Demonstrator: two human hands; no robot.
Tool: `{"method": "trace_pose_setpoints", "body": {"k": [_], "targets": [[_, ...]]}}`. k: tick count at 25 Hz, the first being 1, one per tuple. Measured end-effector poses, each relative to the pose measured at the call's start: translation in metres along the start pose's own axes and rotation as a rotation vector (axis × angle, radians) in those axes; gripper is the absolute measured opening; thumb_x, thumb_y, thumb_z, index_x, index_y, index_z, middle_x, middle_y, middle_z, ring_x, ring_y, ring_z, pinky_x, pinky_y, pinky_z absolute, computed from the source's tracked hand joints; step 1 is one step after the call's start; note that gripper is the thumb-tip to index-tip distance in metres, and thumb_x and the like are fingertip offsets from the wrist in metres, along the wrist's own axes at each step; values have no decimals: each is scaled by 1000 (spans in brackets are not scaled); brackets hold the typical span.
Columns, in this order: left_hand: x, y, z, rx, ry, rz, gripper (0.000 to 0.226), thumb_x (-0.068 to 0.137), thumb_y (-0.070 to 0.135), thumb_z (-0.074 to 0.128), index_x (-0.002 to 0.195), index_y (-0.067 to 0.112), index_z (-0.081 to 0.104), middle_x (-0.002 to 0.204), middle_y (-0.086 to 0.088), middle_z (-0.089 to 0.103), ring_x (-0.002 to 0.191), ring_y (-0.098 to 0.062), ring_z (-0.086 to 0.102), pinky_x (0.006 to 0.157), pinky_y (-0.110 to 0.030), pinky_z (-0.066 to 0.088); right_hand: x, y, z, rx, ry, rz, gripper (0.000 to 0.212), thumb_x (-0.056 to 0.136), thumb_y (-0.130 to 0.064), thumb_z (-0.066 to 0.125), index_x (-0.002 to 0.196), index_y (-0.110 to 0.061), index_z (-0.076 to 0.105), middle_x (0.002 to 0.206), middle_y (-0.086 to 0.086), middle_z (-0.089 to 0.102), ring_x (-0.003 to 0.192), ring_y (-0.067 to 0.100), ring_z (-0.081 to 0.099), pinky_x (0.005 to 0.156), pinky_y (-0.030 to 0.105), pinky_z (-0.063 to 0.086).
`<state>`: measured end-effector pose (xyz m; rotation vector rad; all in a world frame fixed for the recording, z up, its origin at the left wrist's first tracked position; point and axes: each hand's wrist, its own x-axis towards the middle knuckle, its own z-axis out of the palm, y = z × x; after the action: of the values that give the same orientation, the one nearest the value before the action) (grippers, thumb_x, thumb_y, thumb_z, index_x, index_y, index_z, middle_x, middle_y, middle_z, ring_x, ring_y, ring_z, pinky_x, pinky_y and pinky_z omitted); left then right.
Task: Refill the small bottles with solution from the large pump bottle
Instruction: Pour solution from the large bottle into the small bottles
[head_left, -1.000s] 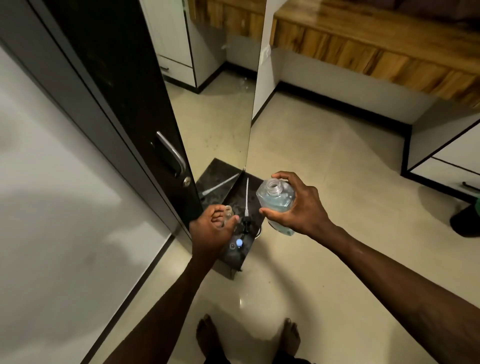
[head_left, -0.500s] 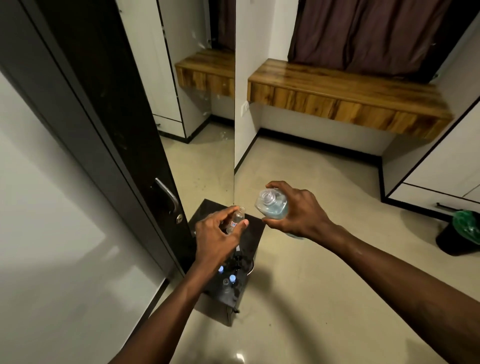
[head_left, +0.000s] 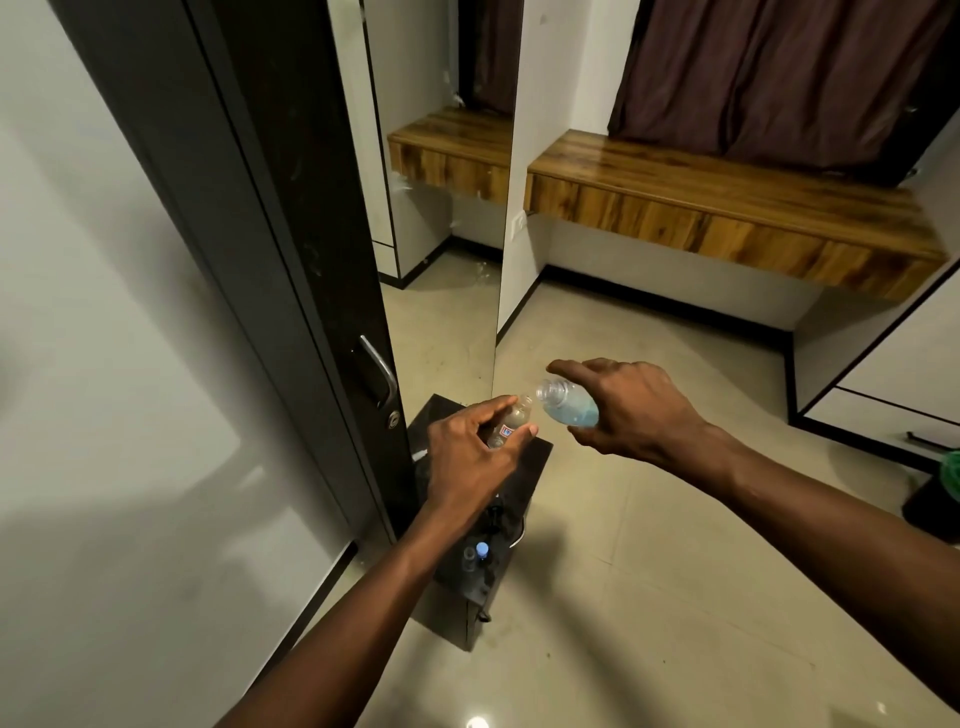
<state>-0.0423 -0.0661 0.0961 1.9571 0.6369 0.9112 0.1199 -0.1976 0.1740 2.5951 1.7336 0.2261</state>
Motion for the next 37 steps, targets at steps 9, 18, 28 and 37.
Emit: {"method": "trace_pose_setpoints", "body": {"k": [9, 18, 28, 37], "targets": [[-5, 3, -2, -19, -11, -7, 49, 75, 34, 88, 119, 18, 74, 109, 6, 76, 90, 4, 70, 78, -13, 57, 4, -7, -6, -149, -68, -43, 76, 78, -38, 72, 147, -43, 43, 125, 4, 69, 87, 31, 71, 71, 37, 59], [-9, 7, 0, 5, -17, -2, 48, 74, 31, 89, 118, 16, 75, 107, 8, 76, 86, 14, 66, 75, -7, 53, 0, -8, -13, -219, -104, -61, 73, 84, -37, 72, 150, -41, 40, 127, 6, 68, 94, 31, 71, 72, 33, 54], [-10, 7, 3, 39, -21, 3, 47, 74, 35, 88, 116, 20, 75, 107, 7, 76, 86, 11, 65, 80, -18, 59, -1, -7, -16, -257, -122, -89, 73, 87, -41, 71, 151, -41, 35, 128, 9, 66, 95, 31, 71, 76, 38, 60], [-13, 2, 5, 28, -32, 15, 47, 74, 35, 87, 116, 18, 75, 107, 6, 77, 90, 2, 71, 81, -28, 61, -1, -4, -9, -274, -117, -108, 68, 85, -39, 72, 143, -43, 37, 114, 7, 69, 85, 30, 71, 68, 39, 60]]}}
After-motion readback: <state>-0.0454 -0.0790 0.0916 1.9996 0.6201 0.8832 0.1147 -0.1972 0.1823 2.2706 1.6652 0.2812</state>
